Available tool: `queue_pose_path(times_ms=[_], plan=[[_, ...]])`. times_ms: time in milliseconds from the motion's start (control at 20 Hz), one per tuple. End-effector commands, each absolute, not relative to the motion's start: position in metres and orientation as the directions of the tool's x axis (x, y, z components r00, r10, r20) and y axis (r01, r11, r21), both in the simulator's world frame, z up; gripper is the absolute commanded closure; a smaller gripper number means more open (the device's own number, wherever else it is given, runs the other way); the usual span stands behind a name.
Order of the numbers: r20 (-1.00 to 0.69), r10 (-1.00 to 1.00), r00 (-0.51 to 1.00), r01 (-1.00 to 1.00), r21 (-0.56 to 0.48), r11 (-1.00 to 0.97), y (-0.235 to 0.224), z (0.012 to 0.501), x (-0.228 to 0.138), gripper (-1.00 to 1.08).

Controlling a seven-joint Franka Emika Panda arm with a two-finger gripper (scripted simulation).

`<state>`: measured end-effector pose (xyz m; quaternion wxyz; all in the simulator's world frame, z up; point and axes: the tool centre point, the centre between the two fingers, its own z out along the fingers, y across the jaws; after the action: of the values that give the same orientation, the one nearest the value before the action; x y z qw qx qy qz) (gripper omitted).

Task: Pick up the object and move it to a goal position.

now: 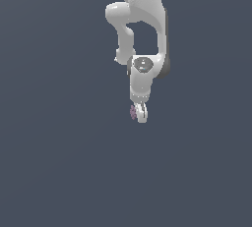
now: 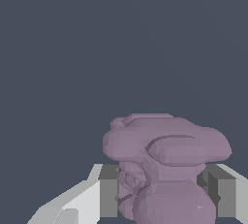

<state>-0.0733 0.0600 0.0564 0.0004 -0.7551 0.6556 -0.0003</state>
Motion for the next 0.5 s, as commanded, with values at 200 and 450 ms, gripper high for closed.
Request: queue_pose_path(times_ms=[200,450], plan=[[0.000,-0.990,0.140,-0.990,-0.001,-0.140,0.061,0.060,-0.072,1.08],[0.000,-0.990,0.140,-0.990,-0.001,-0.140,0.064,0.075,-0.065,1.08]])
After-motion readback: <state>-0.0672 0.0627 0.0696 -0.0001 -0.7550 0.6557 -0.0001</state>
